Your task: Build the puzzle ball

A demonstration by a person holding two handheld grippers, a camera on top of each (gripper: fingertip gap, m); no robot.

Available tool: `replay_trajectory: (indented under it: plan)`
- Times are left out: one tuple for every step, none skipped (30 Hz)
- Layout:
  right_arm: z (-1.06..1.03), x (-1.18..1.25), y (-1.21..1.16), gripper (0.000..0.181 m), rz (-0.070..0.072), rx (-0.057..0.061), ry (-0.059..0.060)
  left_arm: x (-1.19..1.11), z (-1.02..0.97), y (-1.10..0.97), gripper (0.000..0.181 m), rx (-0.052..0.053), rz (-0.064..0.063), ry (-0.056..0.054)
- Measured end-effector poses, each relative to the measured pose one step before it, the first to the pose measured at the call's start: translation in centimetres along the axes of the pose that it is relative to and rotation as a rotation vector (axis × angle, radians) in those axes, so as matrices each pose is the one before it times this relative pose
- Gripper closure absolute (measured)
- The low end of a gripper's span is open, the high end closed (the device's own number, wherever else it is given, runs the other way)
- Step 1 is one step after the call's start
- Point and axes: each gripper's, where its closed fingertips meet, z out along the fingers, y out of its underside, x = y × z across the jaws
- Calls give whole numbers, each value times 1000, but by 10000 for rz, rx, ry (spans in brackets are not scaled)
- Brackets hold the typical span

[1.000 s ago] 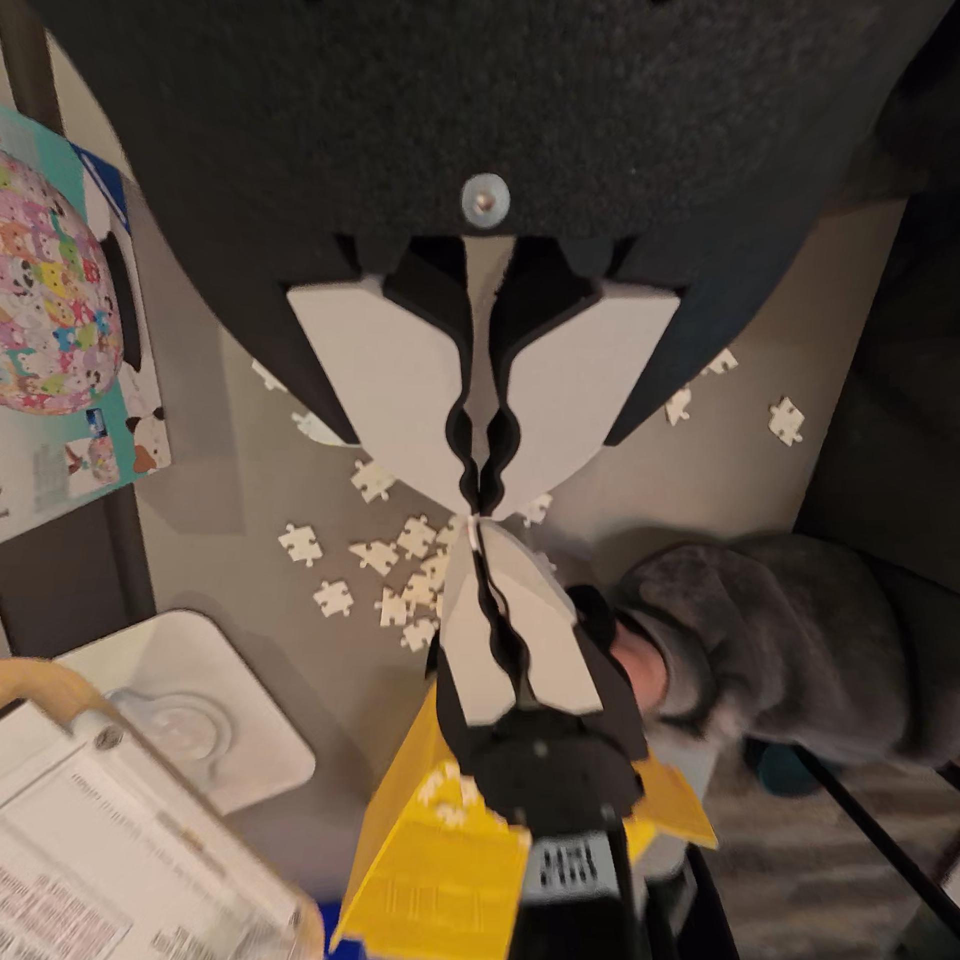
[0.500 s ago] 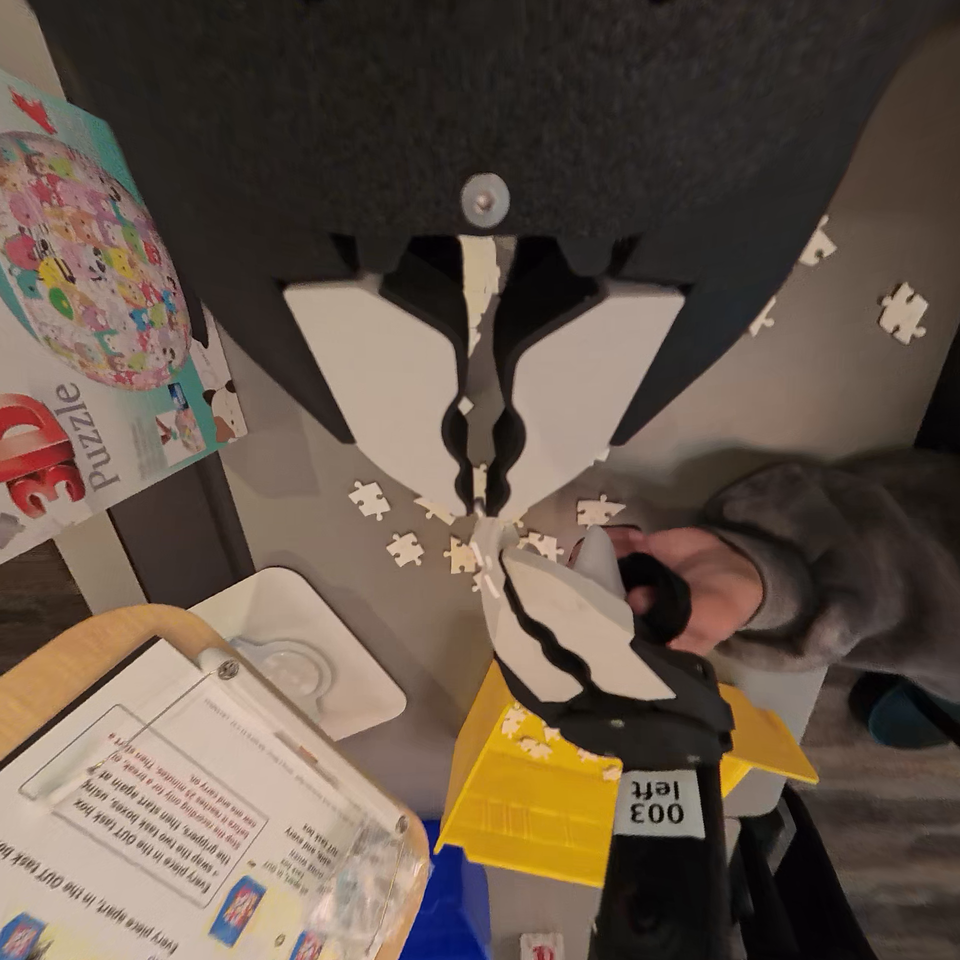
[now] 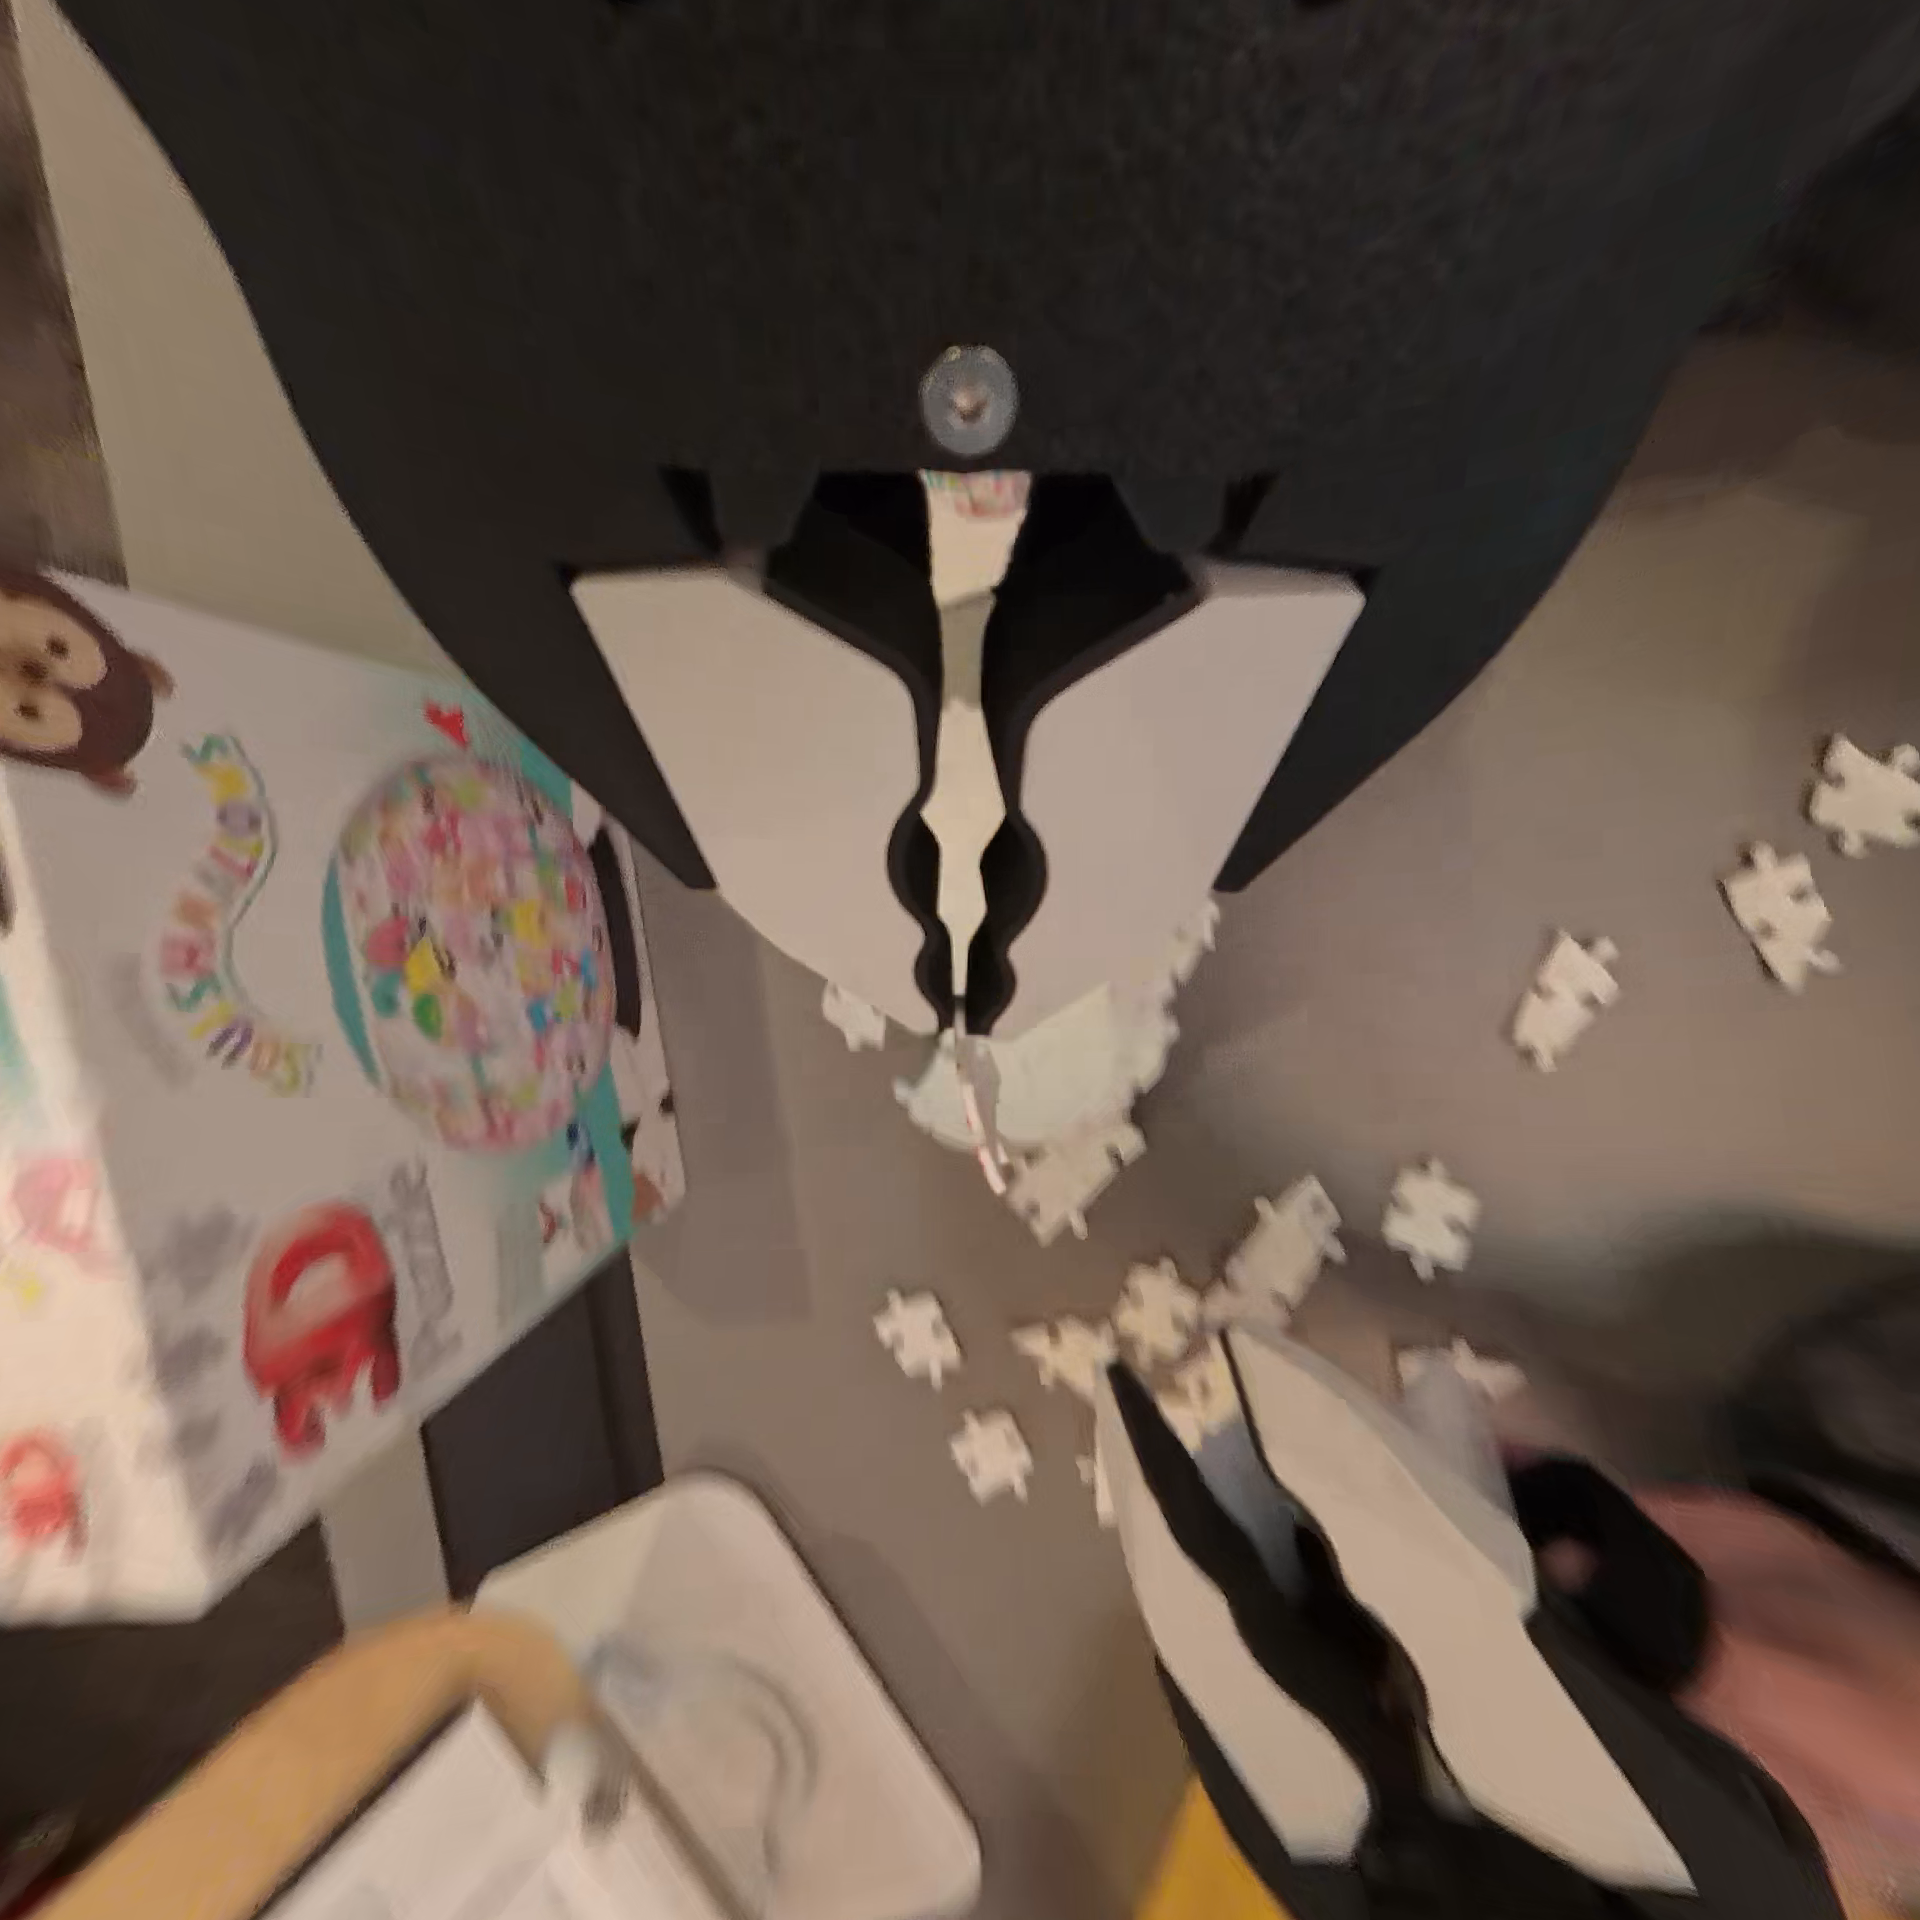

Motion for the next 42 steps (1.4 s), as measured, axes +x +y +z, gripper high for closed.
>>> replay_trajectory:
  plan:
    - [346,386,1424,179,43,-524,-153,-323,799,494,139,-857,-65,22]
    - [602,413,1242,179,85,-562,-102,-625,573,-1,141,-613,-73,-204]
    - [791,301,892,179,112,-493,-128,-655,400,-521,143,-237,-36,-204]
    - [929,-202,569,179,69,-448,-371,-385,352,-721,146,-123,-22,77]
    - [968,-286,186,179,-99,-338,-332,-505,367,-698,148,-118,-117,201]
    - [912,42,-83,179,-204,-239,-59,-797,437,-431,148,-206,-219,196]
    - [819,297,-38,179,-203,-274,99,-752,535,115,148,-455,-286,352]
    - [668,320,-32,179,-182,-265,81,-526,538,267,148,-418,-364,548]
    - [520,350,-101,179,-102,-134,67,-303,502,307,148,-270,-436,692]
    - [473,171,-87,179,2,-50,-88,-181,413,314,149,-196,-404,706]
    - [462,140,-9,179,32,-88,-102,-336,275,148,150,6,-279,469]
    - [468,122,58,179,-9,-86,-73,-584,200,-37,151,162,-84,162]
    - [445,-43,133,179,-29,-106,-136,-767,298,88,153,21,-45,-47]
    - [367,-48,119,179,-24,-80,-121,-674,398,511,153,-321,-86,-57]
    - [235,209,71,179,8,-49,33,-219,427,415,154,-225,69,119]
    - [123,129,-7,179,83,16,-33,52,421,291,154,-94,86,223]
    - [67,-54,-131,179,100,101,-145,127,367,195,155,-75,-7,253]
    - [62,-76,-195,179,46,139,-137,98,272,112,156,-64,0,197]
    - [107,-37,-96,179,12,80,-87,41,150,-33,156,52,27,126]
    - [170,56,116,179,38,-48,-35,0,75,-50,156,45,-51,106]
    - [196,168,232,179,55,-110,22,-81,-1,-55,156,48,-115,81]
    - [185,160,205,179,65,-64,17,-103,-112,-154,156,135,-97,56]
    - [168,20,235,179,87,-85,-84,-7,-214,-193,156,170,-60,115]
    - [115,36,181,179,29,-80,-35,26,-324,-283,156,228,-93,133]
    - [50,95,-2,179,-33,27,39,73,-414,-306,156,239,-112,142]
    - [-18,32,-105,179,1,80,-12,17,-448,-230,156,181,-121,76]
    - [-13,-87,-105,179,40,61,-93,-172,-416,-75,156,75,-143,-40]
    - [5,-57,-62,179,-13,17,-46,-174,-290,193,156,-83,-147,-16]
    - [22,71,6,179,-69,-34,53,-75,-120,496,156,-261,-178,77]
    - [40,71,64,179,-56,-86,37,-87,62,535,156,-258,-157,88]
    - [47,93,67,179,-18,-90,26,-129,185,390,156,-164,-125,60]
    - [40,106,18,179,0,-54,19,-131,258,262,156,-110,-118,78]
    - [61,34,-16,179,-4,-23,-33,-26,264,37,156,0,-95,134]
    - [62,-57,-35,179,-19,-2,-79,111,259,-60,156,61,-107,225]
    - [49,-49,-22,179,-36,1,-65,171,233,-23,156,26,-121,268]
    - [4,35,-27,179,-11,25,-16,123,194,37,156,5,-110,232]
    - [-5,-15,-7,179,23,21,-58,-2,164,116,156,-44,-103,136]
    - [-29,-37,43,179,16,-3,-73,-32,122,43,156,0,-93,103]
    - [-59,-26,76,179,-2,-3,-49,-84,29,-31,156,25,-62,37]
    - [-76,-5,112,179,-15,-26,-13,-98,-61,-155,156,96,-47,-27]
    - [-101,-51,123,179,-14,-30,-36,-79,-151,-156,156,98,-3,-60]
    - [-128,-166,35,179,-22,26,-98,-7,-163,-74,156,45,-2,-30]
